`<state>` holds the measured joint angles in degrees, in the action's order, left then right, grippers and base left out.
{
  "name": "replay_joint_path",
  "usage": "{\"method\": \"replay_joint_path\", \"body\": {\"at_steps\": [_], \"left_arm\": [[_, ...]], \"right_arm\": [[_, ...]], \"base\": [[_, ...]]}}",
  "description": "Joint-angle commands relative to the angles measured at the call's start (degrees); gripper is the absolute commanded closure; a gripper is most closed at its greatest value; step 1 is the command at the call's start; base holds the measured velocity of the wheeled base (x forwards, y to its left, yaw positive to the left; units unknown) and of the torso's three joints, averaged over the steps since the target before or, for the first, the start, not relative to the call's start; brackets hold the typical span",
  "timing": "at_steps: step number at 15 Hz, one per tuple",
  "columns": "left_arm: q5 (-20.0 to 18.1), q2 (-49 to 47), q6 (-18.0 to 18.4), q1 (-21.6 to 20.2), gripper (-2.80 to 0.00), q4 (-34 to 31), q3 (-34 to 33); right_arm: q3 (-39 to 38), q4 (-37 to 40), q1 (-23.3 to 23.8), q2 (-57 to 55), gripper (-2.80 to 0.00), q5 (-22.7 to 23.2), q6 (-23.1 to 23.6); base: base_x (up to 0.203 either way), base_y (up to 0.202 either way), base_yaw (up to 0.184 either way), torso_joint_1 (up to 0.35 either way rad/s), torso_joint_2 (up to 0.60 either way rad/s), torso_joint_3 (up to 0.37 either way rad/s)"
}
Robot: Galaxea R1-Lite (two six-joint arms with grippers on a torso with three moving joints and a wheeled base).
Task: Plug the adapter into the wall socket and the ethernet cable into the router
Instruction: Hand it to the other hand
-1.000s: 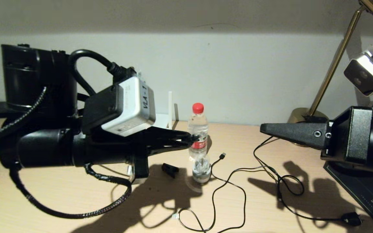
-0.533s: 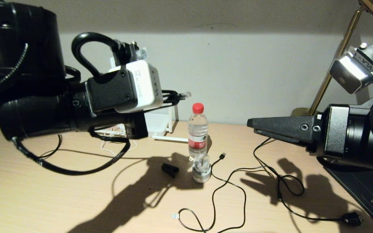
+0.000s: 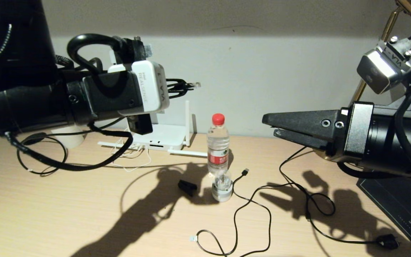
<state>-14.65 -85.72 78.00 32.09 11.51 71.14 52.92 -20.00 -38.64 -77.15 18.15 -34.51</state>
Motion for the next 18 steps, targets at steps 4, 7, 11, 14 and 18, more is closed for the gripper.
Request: {"method": "replay_joint_path", "body": {"at_steps": [4,7,11,14,18], "left_arm": [[-7.56,0.45,-0.13,0.85,0.00,-7.07,0.40],[-13.87,-2.07,-0.09,1.24,0.00,-15.60,5.39],[-15.32,-4.72,0.32,4.69,0.00,-19.06,7.55],[-15.32,-5.59,0.32,5.27,0.00,-18.37,8.13],[-15.32,-5.33,2.17,5.27,0.00,-18.28,7.79]], "right_arm": [[-0.04,-1.04,-0.11,-0.40,-2.80,0.31,1.06],[-1.21,-2.01,-0.08,-1.32,-2.80,-0.40,8.01],[-1.18,-2.07,-1.51,-3.36,-2.80,-0.48,11.76],[0.04,-2.09,-2.05,-5.61,-2.80,-0.57,15.47],[2.01,-2.08,-3.09,-6.71,-2.80,-0.66,15.37]], "base": [[0.000,0.000,0.000,0.000,0.00,0.000],[0.000,0.000,0.000,0.000,0.00,0.000],[0.000,0.000,0.000,0.000,0.00,0.000],[0.000,0.000,0.000,0.000,0.00,0.000],[0.000,0.000,0.000,0.000,0.00,0.000]]}}
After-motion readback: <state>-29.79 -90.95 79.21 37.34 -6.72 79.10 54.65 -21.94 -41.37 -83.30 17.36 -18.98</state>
